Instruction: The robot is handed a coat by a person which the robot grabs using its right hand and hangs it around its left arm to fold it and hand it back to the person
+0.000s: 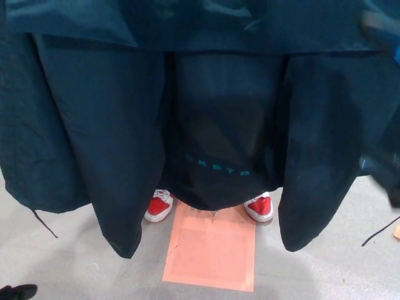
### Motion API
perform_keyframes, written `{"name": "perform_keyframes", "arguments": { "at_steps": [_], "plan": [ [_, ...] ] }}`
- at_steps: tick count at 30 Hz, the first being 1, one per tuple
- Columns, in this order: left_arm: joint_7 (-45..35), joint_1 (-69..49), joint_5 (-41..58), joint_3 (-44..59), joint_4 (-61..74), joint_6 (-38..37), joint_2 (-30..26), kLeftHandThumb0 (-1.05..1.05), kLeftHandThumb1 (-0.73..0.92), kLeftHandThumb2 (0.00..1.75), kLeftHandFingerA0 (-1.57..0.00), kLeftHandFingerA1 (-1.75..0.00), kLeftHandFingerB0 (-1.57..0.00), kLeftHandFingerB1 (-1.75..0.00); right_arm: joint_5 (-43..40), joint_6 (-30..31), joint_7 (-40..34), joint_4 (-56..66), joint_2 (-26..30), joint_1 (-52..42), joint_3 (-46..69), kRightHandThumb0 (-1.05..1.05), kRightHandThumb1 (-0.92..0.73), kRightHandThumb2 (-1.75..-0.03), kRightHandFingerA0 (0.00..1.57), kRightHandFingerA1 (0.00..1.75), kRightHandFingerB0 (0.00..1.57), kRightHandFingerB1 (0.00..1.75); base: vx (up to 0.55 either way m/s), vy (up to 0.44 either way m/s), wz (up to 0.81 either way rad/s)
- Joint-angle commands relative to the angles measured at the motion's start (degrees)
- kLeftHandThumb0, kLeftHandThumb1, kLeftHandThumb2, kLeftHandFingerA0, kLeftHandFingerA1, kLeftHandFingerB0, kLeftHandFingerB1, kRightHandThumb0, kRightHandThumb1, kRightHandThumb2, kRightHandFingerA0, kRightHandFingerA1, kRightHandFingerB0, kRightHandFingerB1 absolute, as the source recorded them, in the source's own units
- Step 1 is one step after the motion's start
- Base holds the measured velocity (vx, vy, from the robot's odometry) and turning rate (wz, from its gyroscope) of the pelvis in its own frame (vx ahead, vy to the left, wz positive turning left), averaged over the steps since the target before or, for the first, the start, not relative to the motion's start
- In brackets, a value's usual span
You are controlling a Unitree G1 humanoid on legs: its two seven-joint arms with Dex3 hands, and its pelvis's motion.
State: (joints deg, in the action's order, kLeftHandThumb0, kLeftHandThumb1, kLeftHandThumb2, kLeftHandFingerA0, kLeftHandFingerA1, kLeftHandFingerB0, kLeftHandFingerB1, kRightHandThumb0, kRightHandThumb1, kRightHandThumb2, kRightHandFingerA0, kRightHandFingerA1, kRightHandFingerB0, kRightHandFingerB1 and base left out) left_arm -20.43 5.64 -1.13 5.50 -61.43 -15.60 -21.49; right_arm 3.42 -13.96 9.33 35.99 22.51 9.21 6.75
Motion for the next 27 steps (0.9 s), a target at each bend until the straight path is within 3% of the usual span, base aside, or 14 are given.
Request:
{"name": "perform_keyframes", "arguments": {
  "at_steps": [1,4,6,13,16,21,22,26,27],
  "plan": [
    [-3.0,1.1,2.2,1.3,1.2,0.0,-0.8,-0.36,0.55,1.09,0.0,-0.47,0.0,-0.46,7.4,22.3,11.4,-8.7,8.7,34.2,-7.2,-0.76,-0.67,-1.04,0.04,0.42,0.05,0.31,0.0,0.0,0.0],
    [-4.3,0.8,3.7,2.4,1.4,-0.4,-0.6,-0.35,0.57,1.1,0.0,-0.47,0.0,-0.46,10.2,21.3,14.1,-16.2,8.3,38.9,-11.1,-0.83,-0.71,-1.05,0.06,0.42,0.1,0.29,0.0,0.0,0.0],
    [-5.2,0.4,3.3,2.2,0.8,-3.5,-1.0,-0.35,0.59,1.12,0.0,-0.48,0.0,-0.47,13.9,20.6,17.8,-24.1,8.4,44.3,-15.7,-0.86,-0.77,-1.08,0.07,0.29,0.06,0.18,0.0,0.0,0.0],
    [-4.5,1.5,2.5,1.8,0.9,-1.8,-1.2,-0.34,0.6,1.12,0.0,-0.47,0.0,-0.46,17.3,22.1,22.1,-41.9,5.2,54.7,-24.5,-0.92,-0.79,-1.09,0.07,0.23,0.06,0.11,0.0,0.0,0.0],
    [-5.2,1.3,2.5,1.6,1.3,-2.6,-0.9,-0.32,0.64,1.15,0.0,-0.48,0.0,-0.47,19.2,23.0,22.9,-51.0,2.7,59.1,-28.8,-0.82,-0.74,-1.09,0.0,0.21,0.0,0.18,0.0,0.0,0.0],
    [-4.7,1.4,1.7,1.1,1.2,-2.7,-1.0,-0.34,0.61,1.13,0.0,-0.48,0.0,-0.46,18.0,24.5,23.4,-62.2,-1.2,64.1,-31.8,-0.9,-0.72,-1.08,0.0,0.19,0.0,0.13,0.0,0.0,0.0],
    [-4.1,1.4,1.1,0.8,1.2,-2.9,-1.1,-0.65,0.9,0.67,-0.2,-0.33,-0.19,-0.31,17.5,25.2,24.0,-64.0,-1.8,65.0,-32.0,-0.92,-0.71,-1.06,0.05,0.2,0.04,0.12,0.0,0.0,0.0],
    [-4.0,1.3,1.7,1.2,2.1,-2.4,-1.0,-0.64,0.9,0.67,-0.2,-0.33,-0.2,-0.32,14.3,27.6,28.8,-71.3,-4.6,67.6,-33.2,-0.93,-0.68,-1.06,0.05,0.21,0.05,0.12,0.0,0.0,0.0],
    [-4.4,1.1,1.8,1.3,2.3,-2.5,-1.0,-0.64,0.9,0.67,-0.19,-0.33,-0.19,-0.31,13.0,29.2,30.5,-72.2,-5.2,67.8,-33.0,-0.84,-0.6,-1.03,0.01,0.22,0.01,0.17,0.0,0.0,0.0]
  ]
}}
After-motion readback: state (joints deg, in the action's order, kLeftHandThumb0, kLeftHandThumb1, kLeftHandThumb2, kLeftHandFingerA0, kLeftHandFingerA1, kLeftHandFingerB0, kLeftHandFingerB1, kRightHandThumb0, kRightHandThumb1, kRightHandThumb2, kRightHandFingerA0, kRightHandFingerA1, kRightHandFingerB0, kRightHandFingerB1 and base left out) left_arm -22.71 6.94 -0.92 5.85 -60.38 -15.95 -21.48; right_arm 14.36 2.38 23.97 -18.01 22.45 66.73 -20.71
